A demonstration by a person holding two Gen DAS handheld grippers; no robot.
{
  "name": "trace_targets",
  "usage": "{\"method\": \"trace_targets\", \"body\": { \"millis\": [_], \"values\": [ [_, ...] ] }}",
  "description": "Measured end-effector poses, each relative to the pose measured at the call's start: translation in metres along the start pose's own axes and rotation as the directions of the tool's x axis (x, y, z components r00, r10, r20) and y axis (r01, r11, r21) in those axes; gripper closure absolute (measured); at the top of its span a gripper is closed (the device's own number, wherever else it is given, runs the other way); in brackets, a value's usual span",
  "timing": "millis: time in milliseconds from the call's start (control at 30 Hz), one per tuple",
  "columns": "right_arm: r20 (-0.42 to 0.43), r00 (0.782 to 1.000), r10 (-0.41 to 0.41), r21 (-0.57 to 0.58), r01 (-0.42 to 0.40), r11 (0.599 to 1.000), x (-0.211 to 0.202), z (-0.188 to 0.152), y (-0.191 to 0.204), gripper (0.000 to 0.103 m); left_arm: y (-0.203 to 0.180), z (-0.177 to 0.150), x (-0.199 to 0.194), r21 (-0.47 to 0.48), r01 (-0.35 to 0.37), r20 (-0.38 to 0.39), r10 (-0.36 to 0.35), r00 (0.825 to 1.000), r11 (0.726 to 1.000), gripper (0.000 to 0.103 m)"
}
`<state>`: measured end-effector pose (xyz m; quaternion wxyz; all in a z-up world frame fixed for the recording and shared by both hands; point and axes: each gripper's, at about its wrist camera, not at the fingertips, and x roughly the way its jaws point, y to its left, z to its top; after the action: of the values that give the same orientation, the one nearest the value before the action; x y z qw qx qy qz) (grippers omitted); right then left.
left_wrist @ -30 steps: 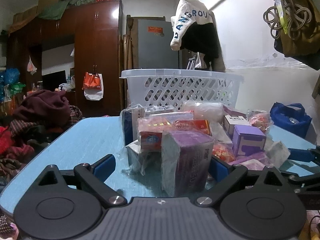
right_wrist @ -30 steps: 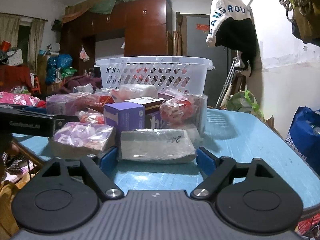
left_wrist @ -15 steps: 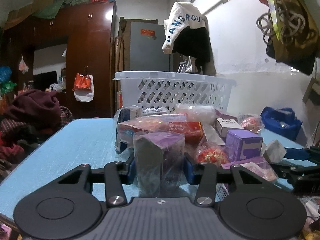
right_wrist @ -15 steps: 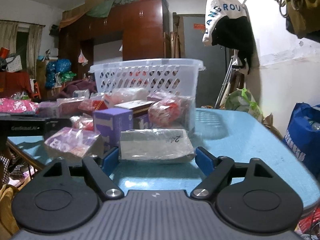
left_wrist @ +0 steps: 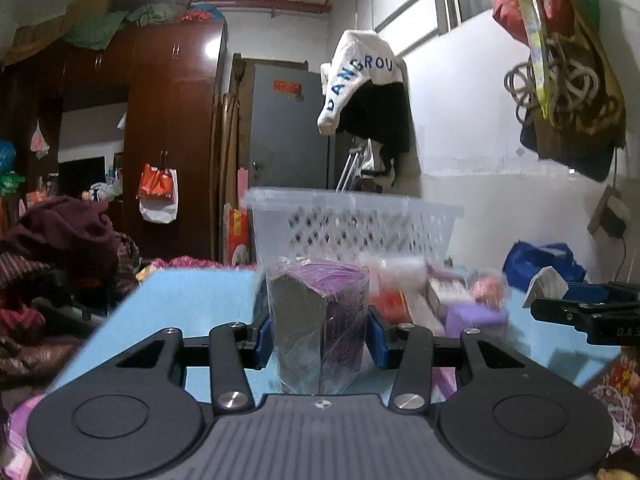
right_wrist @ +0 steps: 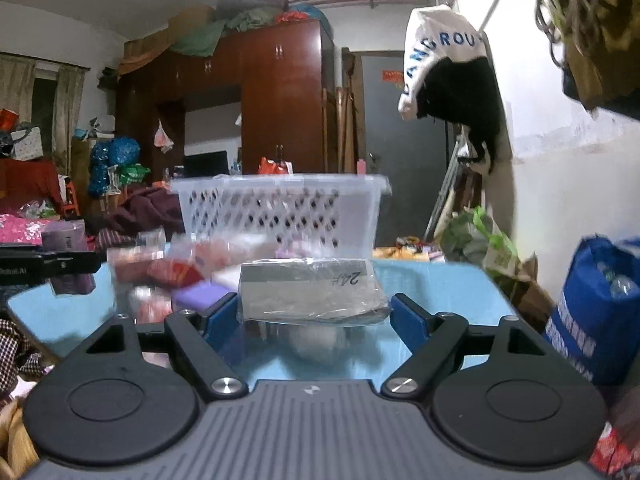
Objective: Organize objects
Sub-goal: 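Grasp the white paper packet with the right gripper while the left grasps the purple box, then carry both items over the white basket and open both grippers to drop them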
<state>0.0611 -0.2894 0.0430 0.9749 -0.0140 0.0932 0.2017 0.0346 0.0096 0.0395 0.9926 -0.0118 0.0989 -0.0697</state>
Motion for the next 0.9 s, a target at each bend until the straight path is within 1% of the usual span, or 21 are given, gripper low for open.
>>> {"method": "trace_targets", "body": {
  "millis": [67,133,233,267,333,367,400,467,533,633,767,800,833,867,900],
  "values": [
    [0.020,1.000,0.012,-0.007,-0.012,1.000,0.009,0.020,0.001,0.019,0.005,0.019,0.007,-0.011,0.004,0.021,-0.004,1.000,1.000,0.053],
    [0.038,0.999,0.029,-0.007,-0.028,1.000,0.024,0.044,0.001,0.019,0.009,0.045,0.022,-0.028,0.014,0.030,-0.014,0.999,1.000,0.053],
    [0.047,0.998,0.044,-0.001,-0.044,0.999,0.054,0.075,-0.001,0.019,0.016,0.088,0.060,-0.067,0.033,0.026,-0.031,0.999,0.997,0.053],
    [0.053,0.997,0.049,-0.017,-0.048,0.999,0.066,0.085,0.000,0.019,0.017,0.097,0.074,-0.075,0.029,0.020,-0.028,0.999,0.997,0.053],
    [0.058,0.998,0.000,-0.089,0.005,0.996,0.093,0.102,0.003,0.019,0.018,0.117,0.110,-0.081,0.001,-0.016,-0.002,1.000,0.997,0.053],
    [0.045,0.998,-0.038,-0.126,0.043,0.991,0.110,0.110,0.005,0.019,0.018,0.124,0.127,-0.082,-0.005,-0.034,0.003,0.999,0.997,0.053],
    [0.027,0.998,-0.059,-0.147,0.062,0.987,0.125,0.116,0.004,0.019,0.019,0.130,0.145,-0.085,-0.012,-0.058,0.007,0.998,0.996,0.053],
    [-0.032,0.997,-0.070,-0.153,0.065,0.986,0.153,0.121,-0.001,0.019,0.023,0.134,0.173,-0.110,-0.017,-0.109,0.005,0.994,0.994,0.053],
    [-0.060,0.995,-0.081,-0.158,0.071,0.985,0.168,0.118,-0.002,0.019,0.027,0.135,0.192,-0.140,-0.014,-0.145,-0.007,0.989,0.990,0.053],
    [-0.080,0.993,-0.089,-0.164,0.075,0.984,0.176,0.109,0.000,0.019,0.023,0.132,0.202,-0.120,-0.032,-0.155,0.014,0.988,0.992,0.053],
    [-0.091,0.992,-0.087,-0.152,0.072,0.986,0.177,0.107,0.001,0.019,0.022,0.129,0.205,-0.108,-0.036,-0.170,0.018,0.985,0.993,0.050],
    [-0.103,0.991,-0.082,-0.150,0.066,0.987,0.178,0.107,0.001,0.018,0.022,0.129,0.206,-0.109,-0.039,-0.171,0.020,0.985,0.993,0.044],
    [-0.115,0.990,-0.077,-0.151,0.059,0.987,0.178,0.109,0.001,0.018,0.022,0.129,0.206,-0.110,-0.037,-0.171,0.018,0.985,0.993,0.031],
    [-0.116,0.990,-0.075,-0.149,0.058,0.987,0.177,0.110,0.000,0.016,0.023,0.129,0.203,-0.111,-0.032,-0.165,0.013,0.986,0.993,0.025],
    [-0.103,0.992,-0.077,-0.144,0.062,0.988,0.172,0.111,0.000,0.011,0.024,0.129,0.196,-0.108,-0.020,-0.141,0.005,0.990,0.994,0.020]
  ]
}}
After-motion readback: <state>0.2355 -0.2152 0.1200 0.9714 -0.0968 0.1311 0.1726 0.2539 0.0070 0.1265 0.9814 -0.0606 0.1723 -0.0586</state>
